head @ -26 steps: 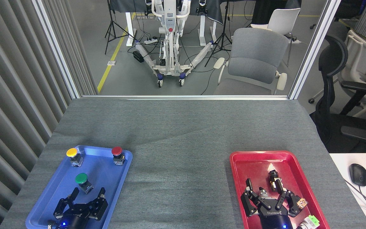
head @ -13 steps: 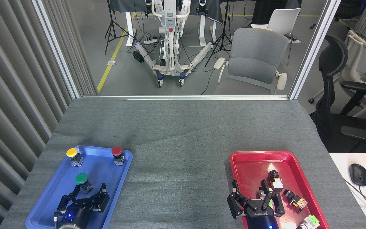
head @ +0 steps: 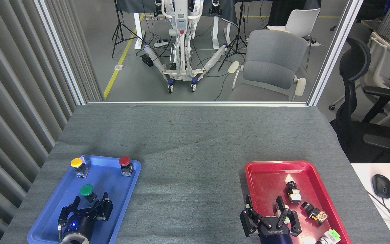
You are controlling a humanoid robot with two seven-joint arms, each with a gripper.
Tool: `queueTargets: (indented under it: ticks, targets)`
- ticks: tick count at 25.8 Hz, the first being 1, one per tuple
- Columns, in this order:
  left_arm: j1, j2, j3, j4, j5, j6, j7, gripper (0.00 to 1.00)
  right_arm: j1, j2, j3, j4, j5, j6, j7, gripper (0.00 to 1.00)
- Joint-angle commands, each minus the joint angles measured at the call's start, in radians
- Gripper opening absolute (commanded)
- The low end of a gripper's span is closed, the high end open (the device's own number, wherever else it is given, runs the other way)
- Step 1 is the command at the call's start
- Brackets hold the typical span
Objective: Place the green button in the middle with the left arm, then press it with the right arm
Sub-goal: 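Carry the green button off the blue tray and set it mid-table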
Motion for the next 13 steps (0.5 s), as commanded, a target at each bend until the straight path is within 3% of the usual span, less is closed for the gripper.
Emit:
queueTargets:
  ticks: [1, 10, 12, 13]
  targets:
    - [-0.009, -0.007, 0.000, 0.009, 0.000, 0.006, 0.013, 0.93, -0.006, -0.003, 0.002, 0.003, 0.000, -0.003, -0.005, 1.00]
    - [-0.009, -0.006, -0.005, 0.012, 0.000, 0.027, 0.028, 0.16, 0.007, -0.011, -0.002, -0.001, -0.003, -0.003, -0.006, 1.00]
    - [-0.004, -0.006, -0.012, 0.012, -0.006, 0.021, 0.066, 0.02, 0.008, -0.006, -0.002, -0.002, -0.003, -0.003, -0.006, 1.00]
    - [-0.003, -0.002, -0.020, 0.012, -0.012, 0.015, 0.080, 0.00, 0.008, -0.003, -0.003, -0.001, -0.003, -0.002, -0.006, 1.00]
